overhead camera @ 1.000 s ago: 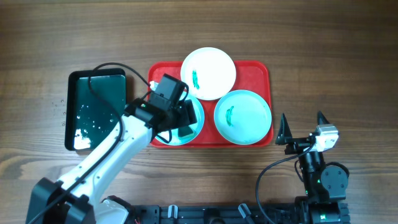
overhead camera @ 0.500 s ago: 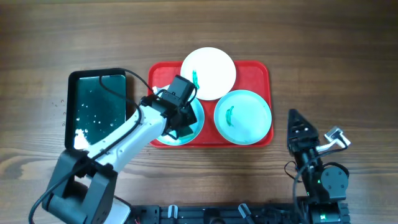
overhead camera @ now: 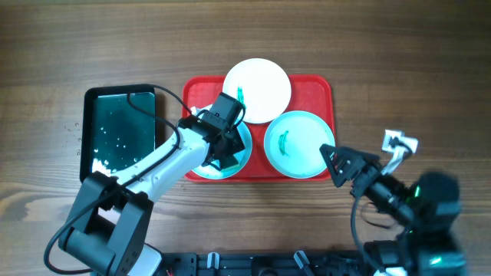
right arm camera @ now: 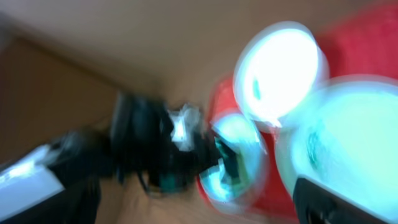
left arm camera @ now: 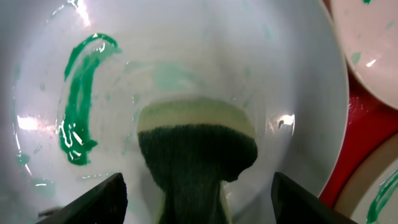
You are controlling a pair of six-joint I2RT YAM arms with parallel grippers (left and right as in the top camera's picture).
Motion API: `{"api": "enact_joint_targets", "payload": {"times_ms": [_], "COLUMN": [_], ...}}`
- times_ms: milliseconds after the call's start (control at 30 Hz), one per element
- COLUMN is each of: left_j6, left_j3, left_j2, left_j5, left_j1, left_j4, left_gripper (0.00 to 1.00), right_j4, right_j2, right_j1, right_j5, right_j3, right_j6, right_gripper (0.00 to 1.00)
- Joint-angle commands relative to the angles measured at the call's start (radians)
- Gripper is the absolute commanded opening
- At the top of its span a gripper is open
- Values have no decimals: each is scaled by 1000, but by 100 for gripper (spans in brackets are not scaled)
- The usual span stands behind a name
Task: Clean dirty plates on tray and stack at the side
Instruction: 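Grip the left plate rim with the right gripper to steady it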
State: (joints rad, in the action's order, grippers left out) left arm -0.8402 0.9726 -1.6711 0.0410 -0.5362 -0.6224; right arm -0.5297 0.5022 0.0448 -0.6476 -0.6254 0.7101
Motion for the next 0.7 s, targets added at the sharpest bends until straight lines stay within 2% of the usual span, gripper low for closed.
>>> {"api": "enact_joint_targets", "payload": {"times_ms": [0,33,100,167,200,233,267,300,367,433,500,533,600,667], "left_j6": [-6,-6,-6,-6,-6,-6,-6,-6,-6,-6,-6,-6,-6,-6], "left_j3": [-4,-4,-4,-4,-4,-4,-4,-4,-8,-12,-20,-25,-26,-26], "left_j2": [-11,-11,-11,-11,-11,-11,-11,-11,-11,-11,-11,-11,-11,-11], "left_j5": [21,21,21,35,40,39,39,39,39,39,40,40,40,40], "left_j1": [-3,-3,-3,-2,1,4,4,4,4,4,4,4,4,4], "left_j4": [3,3,3,2,1,1,-1,-3,-13,-24,-25,-25,-26,-29], "left_gripper": [56,47,43,43,43,35,26,22,23,25,26,31,33,31], "right_j4": [-306,-381,-408,-394,-390,-393,-395,-391,-342,-261,-169,-130,-81,-16], "right_j2": [348,436,576,702,757,813,845,877,986,1075,1147,1189,1244,1303], "right_j1": [3,3,3,5,23,64,98,141,305,407,460,476,480,480], "right_j5": [25,2,-124,-156,-155,-155,-149,-109,131,271,355,377,372,328], "right_j3": [-405,-490,-578,-576,-576,-576,-576,-576,-576,-576,-576,-576,-576,-576], "right_j6": [-363,-356,-312,-232,-303,-398,-428,-434,-363,-282,-234,-205,-203,-236], "right_gripper": [99,100,100,68,67,63,58,57,60,70,75,81,82,75]}}
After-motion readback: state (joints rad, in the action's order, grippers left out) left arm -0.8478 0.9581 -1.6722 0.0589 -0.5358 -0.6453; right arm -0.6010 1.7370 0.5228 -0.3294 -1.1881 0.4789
